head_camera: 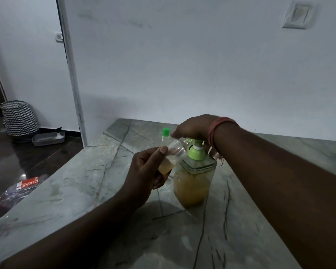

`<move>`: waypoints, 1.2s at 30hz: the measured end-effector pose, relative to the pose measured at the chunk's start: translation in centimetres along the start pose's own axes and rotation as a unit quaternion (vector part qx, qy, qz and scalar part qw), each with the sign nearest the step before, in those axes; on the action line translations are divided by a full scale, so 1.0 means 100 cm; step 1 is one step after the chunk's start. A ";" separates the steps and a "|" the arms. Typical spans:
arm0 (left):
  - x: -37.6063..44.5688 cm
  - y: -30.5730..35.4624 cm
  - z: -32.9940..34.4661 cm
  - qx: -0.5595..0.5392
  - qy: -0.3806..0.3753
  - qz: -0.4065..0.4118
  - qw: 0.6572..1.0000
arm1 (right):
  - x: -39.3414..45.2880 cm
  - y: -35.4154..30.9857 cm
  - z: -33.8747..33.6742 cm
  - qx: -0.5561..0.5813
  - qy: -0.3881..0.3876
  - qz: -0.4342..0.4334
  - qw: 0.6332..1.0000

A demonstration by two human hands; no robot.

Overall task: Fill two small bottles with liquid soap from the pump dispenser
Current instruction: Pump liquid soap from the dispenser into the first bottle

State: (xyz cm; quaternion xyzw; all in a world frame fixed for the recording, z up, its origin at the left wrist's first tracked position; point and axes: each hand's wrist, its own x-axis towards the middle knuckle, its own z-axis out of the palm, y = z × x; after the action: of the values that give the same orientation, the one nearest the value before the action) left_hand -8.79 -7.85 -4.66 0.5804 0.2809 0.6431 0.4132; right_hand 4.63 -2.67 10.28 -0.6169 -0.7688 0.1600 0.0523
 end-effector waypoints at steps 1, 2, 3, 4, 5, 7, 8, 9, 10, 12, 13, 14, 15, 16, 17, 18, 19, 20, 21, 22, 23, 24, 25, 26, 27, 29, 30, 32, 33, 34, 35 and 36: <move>0.001 -0.001 0.000 0.000 -0.001 0.000 1.000 | 0.002 0.003 0.001 0.008 0.018 -0.008 1.000; 0.001 -0.002 0.000 -0.002 -0.001 -0.002 1.000 | 0.005 0.006 0.003 0.019 0.034 -0.012 0.999; 0.001 -0.003 0.000 -0.005 0.001 -0.004 1.000 | 0.006 0.007 0.005 0.033 0.037 -0.009 0.999; 0.000 -0.003 0.000 -0.006 0.003 -0.006 1.000 | 0.008 0.008 0.008 0.050 0.036 -0.002 0.998; -0.001 -0.003 0.001 -0.006 0.002 -0.008 1.000 | 0.009 0.009 0.010 0.061 0.038 0.010 0.997; -0.001 -0.002 0.002 -0.010 -0.001 -0.011 1.000 | 0.009 0.009 0.010 0.060 0.046 0.028 0.997; -0.001 -0.001 0.003 -0.011 0.002 -0.011 1.000 | 0.009 0.009 0.009 0.048 0.055 0.026 0.997; -0.001 0.001 0.003 -0.011 0.006 -0.010 1.000 | 0.009 0.008 0.009 0.030 0.063 0.020 0.997; -0.001 0.002 0.004 -0.010 0.008 -0.011 1.000 | 0.008 0.007 0.008 0.008 0.063 0.012 0.998; -0.003 0.003 0.003 -0.013 0.009 -0.014 1.000 | 0.005 0.003 0.005 -0.031 0.034 -0.005 0.999; -0.002 0.002 0.003 -0.017 0.006 -0.015 1.000 | 0.003 0.002 0.004 -0.043 0.021 -0.017 0.999; -0.002 0.002 0.002 -0.019 0.003 -0.015 1.000 | 0.003 0.002 0.003 -0.045 0.022 -0.033 0.998; -0.001 0.002 0.003 -0.017 0.003 -0.015 1.000 | 0.002 0.003 0.003 -0.032 0.034 -0.043 0.998; 0.000 0.001 0.003 -0.014 0.004 -0.014 1.000 | 0.002 0.005 0.004 -0.008 0.046 -0.047 0.998; 0.000 0.000 0.003 -0.011 0.007 -0.012 1.000 | 0.001 0.007 0.006 0.013 0.052 -0.047 0.997; 0.000 0.000 0.003 -0.010 0.010 -0.010 1.000 | 0.000 0.008 0.007 0.024 0.045 -0.046 0.998; 0.000 0.000 0.003 -0.009 0.013 -0.010 1.000 | 0.001 0.009 0.008 0.035 0.036 -0.039 0.998; 0.000 0.001 0.003 -0.008 0.012 -0.012 1.000 | 0.003 0.009 0.008 0.049 0.030 -0.028 0.998; 0.001 0.000 0.003 -0.006 0.011 -0.015 1.000 | 0.003 0.010 0.007 0.061 0.030 -0.019 0.998; 0.001 0.001 0.003 -0.004 0.012 -0.015 1.000 | 0.004 0.009 0.006 0.068 0.033 -0.012 0.997; 0.001 0.001 0.003 -0.002 0.014 -0.015 1.000 | 0.004 0.007 0.006 0.067 0.037 -0.011 0.997; 0.000 0.002 0.002 -0.001 0.015 -0.014 1.000 | 0.004 0.006 0.006 0.057 0.039 -0.011 0.998; -0.001 0.002 0.002 0.000 0.016 -0.013 1.000 | 0.003 0.005 0.005 0.037 0.031 -0.012 0.999; -0.003 0.002 0.002 0.002 0.016 -0.012 1.000 | 0.002 0.003 0.005 0.016 0.017 -0.010 1.000; -0.004 0.002 0.001 0.003 0.013 -0.011 1.000 | -0.001 0.001 0.004 -0.004 0.004 -0.006 1.000; -0.003 0.000 0.002 0.000 0.007 -0.011 1.000 | -0.003 0.002 0.004 -0.015 0.016 -0.016 1.000; -0.002 0.000 0.002 -0.002 0.010 -0.010 1.000 | 0.000 0.003 0.005 -0.006 0.040 -0.031 0.999; 0.000 -0.001 0.001 0.000 0.016 -0.008 1.000 | 0.001 0.005 0.008 0.012 0.062 -0.048 0.997; 0.000 -0.002 0.001 0.001 0.016 -0.009 1.000 | 0.001 0.005 0.009 0.012 0.051 -0.047 0.998; 0.000 -0.002 0.001 0.002 0.016 -0.011 1.000 | 0.002 0.006 0.009 0.015 0.038 -0.041 0.998; 0.001 -0.002 0.001 0.003 0.016 -0.011 1.000 | 0.002 0.007 0.009 0.022 0.034 -0.032 0.999; 0.001 -0.002 0.001 0.004 0.015 -0.011 1.000 | 0.002 0.008 0.008 0.032 0.037 -0.023 0.999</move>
State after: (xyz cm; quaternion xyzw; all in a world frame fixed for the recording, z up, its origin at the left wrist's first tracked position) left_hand -8.61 -7.68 -4.72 0.5690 0.2956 0.6465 0.4135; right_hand 5.13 -2.44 9.26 -0.6028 -0.7746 0.1605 0.1042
